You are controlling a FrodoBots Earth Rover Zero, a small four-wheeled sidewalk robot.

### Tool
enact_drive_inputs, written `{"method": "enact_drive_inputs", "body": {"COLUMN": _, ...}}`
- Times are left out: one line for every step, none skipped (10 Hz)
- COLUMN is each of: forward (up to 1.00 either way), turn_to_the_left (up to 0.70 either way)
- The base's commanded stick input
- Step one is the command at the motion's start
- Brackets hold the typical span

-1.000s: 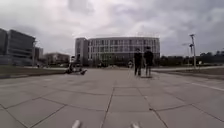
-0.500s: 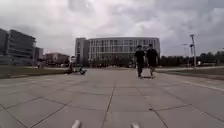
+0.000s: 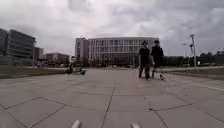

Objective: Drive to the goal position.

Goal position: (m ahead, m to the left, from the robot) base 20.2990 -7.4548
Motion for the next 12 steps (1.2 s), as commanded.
{"method": "enact_drive_inputs", "body": {"forward": 0.85, "turn_to_the_left": 0.0}}
{"method": "enact_drive_inputs", "body": {"forward": 0.85, "turn_to_the_left": 0.0}}
{"method": "enact_drive_inputs", "body": {"forward": 0.85, "turn_to_the_left": 0.0}}
{"method": "enact_drive_inputs", "body": {"forward": 0.85, "turn_to_the_left": 0.0}}
{"method": "enact_drive_inputs", "body": {"forward": 0.85, "turn_to_the_left": 0.0}}
{"method": "enact_drive_inputs", "body": {"forward": 0.85, "turn_to_the_left": 0.0}}
{"method": "enact_drive_inputs", "body": {"forward": 0.85, "turn_to_the_left": -0.02}}
{"method": "enact_drive_inputs", "body": {"forward": 0.85, "turn_to_the_left": -0.05}}
{"method": "enact_drive_inputs", "body": {"forward": 0.85, "turn_to_the_left": -0.07}}
{"method": "enact_drive_inputs", "body": {"forward": 0.85, "turn_to_the_left": -0.11}}
{"method": "enact_drive_inputs", "body": {"forward": 0.85, "turn_to_the_left": -0.19}}
{"method": "enact_drive_inputs", "body": {"forward": 0.82, "turn_to_the_left": -0.08}}
